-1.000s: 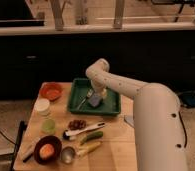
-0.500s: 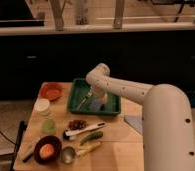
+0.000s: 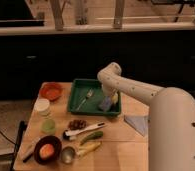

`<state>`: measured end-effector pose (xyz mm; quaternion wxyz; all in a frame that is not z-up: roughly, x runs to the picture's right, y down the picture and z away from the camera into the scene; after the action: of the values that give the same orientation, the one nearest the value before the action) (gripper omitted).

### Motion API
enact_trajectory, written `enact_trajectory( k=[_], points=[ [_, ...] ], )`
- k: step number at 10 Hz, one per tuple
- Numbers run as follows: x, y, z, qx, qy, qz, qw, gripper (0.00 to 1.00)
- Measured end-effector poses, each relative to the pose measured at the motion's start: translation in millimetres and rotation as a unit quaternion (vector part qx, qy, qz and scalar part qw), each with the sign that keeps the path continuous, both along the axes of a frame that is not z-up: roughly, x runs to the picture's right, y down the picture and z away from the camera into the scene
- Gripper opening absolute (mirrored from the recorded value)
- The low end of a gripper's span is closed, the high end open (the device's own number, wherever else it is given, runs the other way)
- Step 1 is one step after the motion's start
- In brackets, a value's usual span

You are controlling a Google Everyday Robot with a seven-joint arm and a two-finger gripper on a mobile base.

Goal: Wipe tray with sponge

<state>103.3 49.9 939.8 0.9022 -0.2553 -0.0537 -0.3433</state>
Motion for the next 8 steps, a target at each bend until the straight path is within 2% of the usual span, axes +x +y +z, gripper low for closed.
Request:
enact_trajectory(
  k=[2,4,6,8],
  points=[
    [-5,-16,10.3,0.008,0.006,0.005,0.9999,0.02],
    [-26,-27,15.7,0.013,0.001,0.001,0.9999,0.02],
    [-51,-24,13.4,0.012,-0.016,-0.016,0.9997,0.02],
    [-66,-14,4.6,0.009,-0.038,-0.034,0.9987,0.02]
  ],
)
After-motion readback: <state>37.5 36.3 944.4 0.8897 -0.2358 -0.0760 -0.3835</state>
